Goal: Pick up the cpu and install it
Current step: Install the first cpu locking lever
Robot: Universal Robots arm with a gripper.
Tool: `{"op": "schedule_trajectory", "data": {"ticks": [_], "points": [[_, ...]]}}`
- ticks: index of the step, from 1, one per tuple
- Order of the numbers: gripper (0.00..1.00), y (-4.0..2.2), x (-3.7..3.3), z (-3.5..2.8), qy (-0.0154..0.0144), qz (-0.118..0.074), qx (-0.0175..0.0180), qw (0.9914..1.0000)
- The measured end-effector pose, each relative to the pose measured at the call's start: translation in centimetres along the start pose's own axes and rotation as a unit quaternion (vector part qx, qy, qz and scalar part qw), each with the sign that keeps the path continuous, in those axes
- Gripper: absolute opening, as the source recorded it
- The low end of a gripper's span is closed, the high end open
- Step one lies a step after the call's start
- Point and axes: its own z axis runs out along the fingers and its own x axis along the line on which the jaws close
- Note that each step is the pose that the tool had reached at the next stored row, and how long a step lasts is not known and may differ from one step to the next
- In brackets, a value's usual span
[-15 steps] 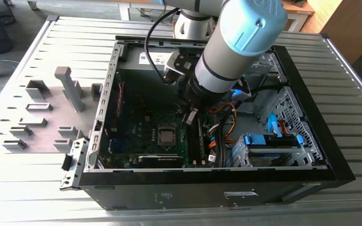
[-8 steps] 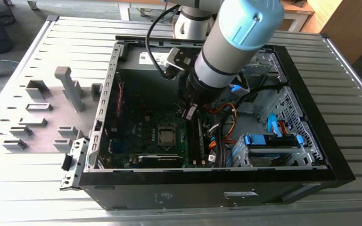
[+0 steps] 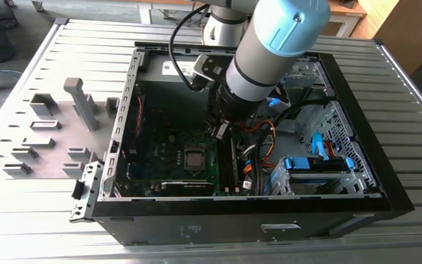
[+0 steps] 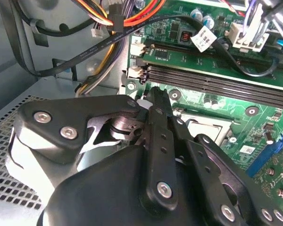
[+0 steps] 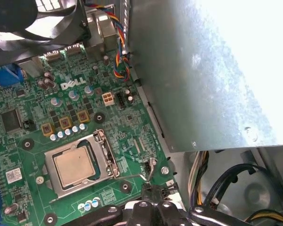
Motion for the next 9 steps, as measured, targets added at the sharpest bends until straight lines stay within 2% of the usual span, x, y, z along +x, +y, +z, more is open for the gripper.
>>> {"op": "schedule_trajectory", "data": {"ticks": [5,9], "points": [[0.11,0.26,-0.13,-1.15,-0.0002,0.000,0.0000,1.00000],[0.11,0.34,-0.17,-1.50,-0.0003,0.000,-0.0001,1.00000]]}}
